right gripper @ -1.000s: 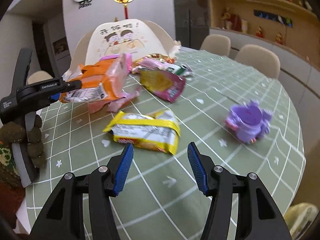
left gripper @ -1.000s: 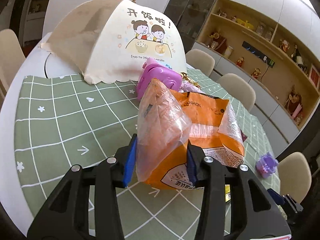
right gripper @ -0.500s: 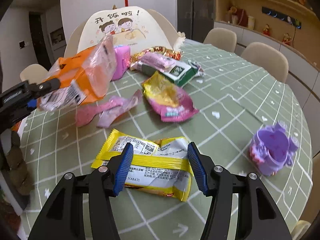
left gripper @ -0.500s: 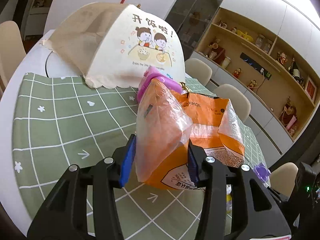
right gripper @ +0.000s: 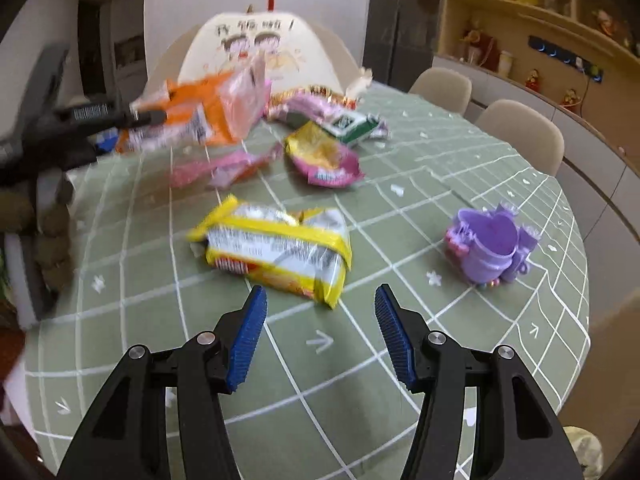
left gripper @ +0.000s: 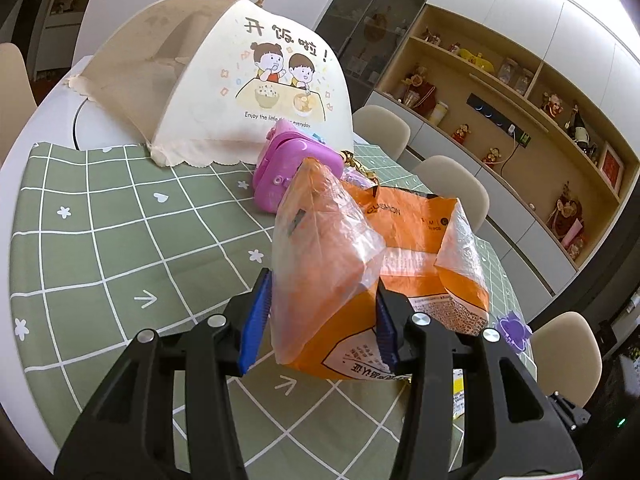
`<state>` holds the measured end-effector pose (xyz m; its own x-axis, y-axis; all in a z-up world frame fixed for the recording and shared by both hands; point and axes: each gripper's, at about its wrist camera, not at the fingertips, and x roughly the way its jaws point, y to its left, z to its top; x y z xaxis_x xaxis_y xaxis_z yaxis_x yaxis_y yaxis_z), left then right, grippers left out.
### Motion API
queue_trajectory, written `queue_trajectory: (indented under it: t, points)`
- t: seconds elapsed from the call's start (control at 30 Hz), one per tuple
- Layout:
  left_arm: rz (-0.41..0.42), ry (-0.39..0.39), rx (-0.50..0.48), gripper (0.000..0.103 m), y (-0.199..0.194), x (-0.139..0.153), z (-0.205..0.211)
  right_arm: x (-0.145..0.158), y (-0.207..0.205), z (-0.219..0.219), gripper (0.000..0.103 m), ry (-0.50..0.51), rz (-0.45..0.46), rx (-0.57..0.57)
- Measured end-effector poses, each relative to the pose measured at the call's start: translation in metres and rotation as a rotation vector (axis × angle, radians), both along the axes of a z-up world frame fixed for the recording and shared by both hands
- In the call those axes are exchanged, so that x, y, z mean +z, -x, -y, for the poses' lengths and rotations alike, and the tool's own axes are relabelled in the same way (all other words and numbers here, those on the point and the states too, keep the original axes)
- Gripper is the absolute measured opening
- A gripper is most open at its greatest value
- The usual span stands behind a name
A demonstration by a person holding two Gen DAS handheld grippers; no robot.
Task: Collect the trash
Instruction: 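Hold the orange bag in the left tool while the right tool grasps the yellow wrapper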
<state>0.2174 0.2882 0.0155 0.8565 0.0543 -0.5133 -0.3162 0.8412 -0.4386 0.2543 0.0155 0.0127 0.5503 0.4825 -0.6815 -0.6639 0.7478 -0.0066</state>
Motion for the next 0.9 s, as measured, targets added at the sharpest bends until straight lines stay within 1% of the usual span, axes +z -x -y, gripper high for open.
queue_trajectory:
  t: [0.03,0.1,0.13,0.2,0.27,0.3,0.37,0.4,0.47,0.53,0.63,0.7,0.77,0.8,0.83,0.9]
  points:
    - [-0.001,0.000,0.003,0.043,0.000,0.000,0.000,0.004,-0.004,-0.002,0.053,-0.028,-0.018,0.018]
    - [-0.002,0.000,0.010,0.043,0.000,0.000,-0.001,0.009,-0.009,-0.010,0.053,-0.044,-0.016,0.047]
    - [-0.001,0.001,0.014,0.043,0.001,-0.001,-0.002,0.011,-0.013,-0.018,0.053,-0.043,-0.003,0.075]
    - [0.001,0.000,0.028,0.043,0.002,0.000,-0.003,0.010,-0.023,-0.033,0.053,-0.018,0.004,0.090]
    - [-0.005,-0.002,0.040,0.043,0.002,-0.001,-0.005,0.005,-0.037,-0.044,0.053,0.014,0.007,0.052]
    - [-0.009,0.000,0.040,0.043,0.002,-0.002,-0.005,0.003,-0.045,-0.046,0.053,0.024,0.012,0.014]
    - [-0.018,0.004,0.039,0.043,0.001,-0.004,-0.006,-0.002,-0.059,-0.046,0.039,0.036,0.007,-0.060]
    - [-0.019,0.004,0.037,0.043,0.001,-0.004,-0.006,-0.006,-0.067,-0.043,0.030,0.041,-0.016,-0.101]
    - [-0.017,0.005,0.033,0.043,0.001,-0.003,-0.005,-0.011,-0.073,-0.031,0.030,0.024,-0.073,-0.154]
    - [-0.015,0.010,0.027,0.043,0.000,-0.003,-0.005,-0.011,-0.066,-0.018,0.030,0.011,-0.099,-0.172]
    - [-0.008,0.023,0.017,0.043,0.000,-0.002,-0.006,-0.010,-0.040,-0.004,0.030,-0.013,-0.146,-0.117]
    - [-0.002,0.029,0.011,0.044,0.001,-0.001,-0.006,-0.007,-0.024,0.002,0.030,-0.038,-0.150,-0.074]
    - [0.002,0.028,0.010,0.044,0.002,0.000,-0.006,0.001,-0.009,0.007,0.030,-0.069,-0.113,-0.025]
    - [0.003,0.027,0.012,0.044,0.002,0.000,-0.006,0.006,-0.002,0.007,0.034,-0.077,-0.085,0.005]
    - [0.001,0.028,0.013,0.044,0.002,-0.001,-0.005,0.009,0.006,0.006,0.040,-0.076,-0.053,0.058]
    - [-0.004,0.032,0.015,0.044,0.002,-0.002,-0.007,0.009,0.013,-0.002,0.041,-0.049,-0.030,0.129]
